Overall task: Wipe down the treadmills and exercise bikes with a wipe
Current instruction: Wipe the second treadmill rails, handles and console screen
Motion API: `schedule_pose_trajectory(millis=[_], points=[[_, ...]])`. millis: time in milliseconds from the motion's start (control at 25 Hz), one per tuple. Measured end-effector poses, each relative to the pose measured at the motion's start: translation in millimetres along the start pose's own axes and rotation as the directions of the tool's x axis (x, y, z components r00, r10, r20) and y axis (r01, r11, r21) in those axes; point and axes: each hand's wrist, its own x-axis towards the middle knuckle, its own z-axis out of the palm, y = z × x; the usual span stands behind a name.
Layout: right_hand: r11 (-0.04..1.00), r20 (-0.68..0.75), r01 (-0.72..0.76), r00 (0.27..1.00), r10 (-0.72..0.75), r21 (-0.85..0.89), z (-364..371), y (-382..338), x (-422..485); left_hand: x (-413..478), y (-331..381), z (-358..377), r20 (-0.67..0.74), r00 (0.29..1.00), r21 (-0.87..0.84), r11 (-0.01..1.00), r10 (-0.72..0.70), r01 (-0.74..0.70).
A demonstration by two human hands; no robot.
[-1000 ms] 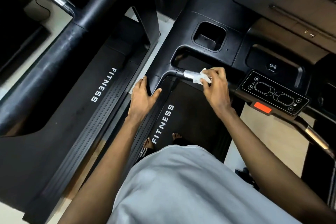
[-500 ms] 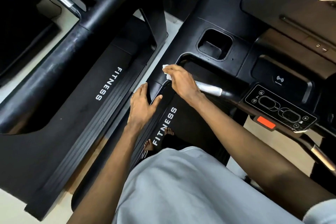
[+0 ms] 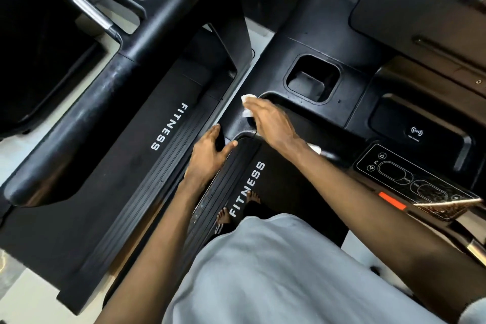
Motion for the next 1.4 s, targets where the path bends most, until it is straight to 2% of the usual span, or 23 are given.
schedule_pose_trajectory(millis=[80,120,280,640,840,1000,1120,1200,1320,1400], points=[[0.997,0.015,0.07,0.997,-0.071,0.024,-1.3,-0.4,-9.5,6.1,7.4,1.3,0.008,1.0,0.01,1.0,0.011,-0.011],[0.997,-0.022,0.05,0.999,-0.049,0.056,-1.9,3.5,-8.0,9.6,11.0,1.8,0.012,1.0,0.018,1.0,0.016,-0.017],[0.967,-0.135,-0.157,0.973,0.186,0.2,-13.8,29.1,7.2,25.0,28.1,5.9,0.023,0.999,0.06,0.998,0.023,-0.024],[0.945,-0.227,-0.301,0.918,0.324,0.13,-57.0,57.5,-27.8,55.6,63.0,20.8,0.014,0.999,0.191,0.981,0.039,-0.041],[0.966,-0.192,-0.249,0.947,0.257,0.069,-40.3,49.2,-1.3,64.8,71.4,25.4,0.007,1.0,0.132,0.991,-0.001,0.0],[0.961,-0.128,-0.212,0.973,0.191,-0.179,-35.0,53.0,-7.6,75.9,73.3,17.2,0.005,1.0,0.059,0.998,0.022,-0.022],[0.953,-0.063,-0.141,0.99,0.129,-0.267,-37.6,53.5,-2.4,79.4,73.9,11.6,0.021,0.999,0.035,0.998,0.05,-0.051],[0.953,-0.028,-0.149,0.989,0.146,-0.264,-42.9,54.7,24.1,86.8,74.4,11.7,0.041,0.997,0.043,0.997,0.069,-0.071],[0.943,0.013,-0.237,0.969,0.246,-0.233,-51.1,56.4,54.7,99.7,76.5,11.1,0.074,0.994,0.038,0.996,0.082,-0.085],[0.946,0.07,-0.223,0.967,0.245,-0.234,-50.0,56.8,59.0,110.5,78.6,11.7,0.094,0.991,0.021,0.995,0.094,-0.096]])
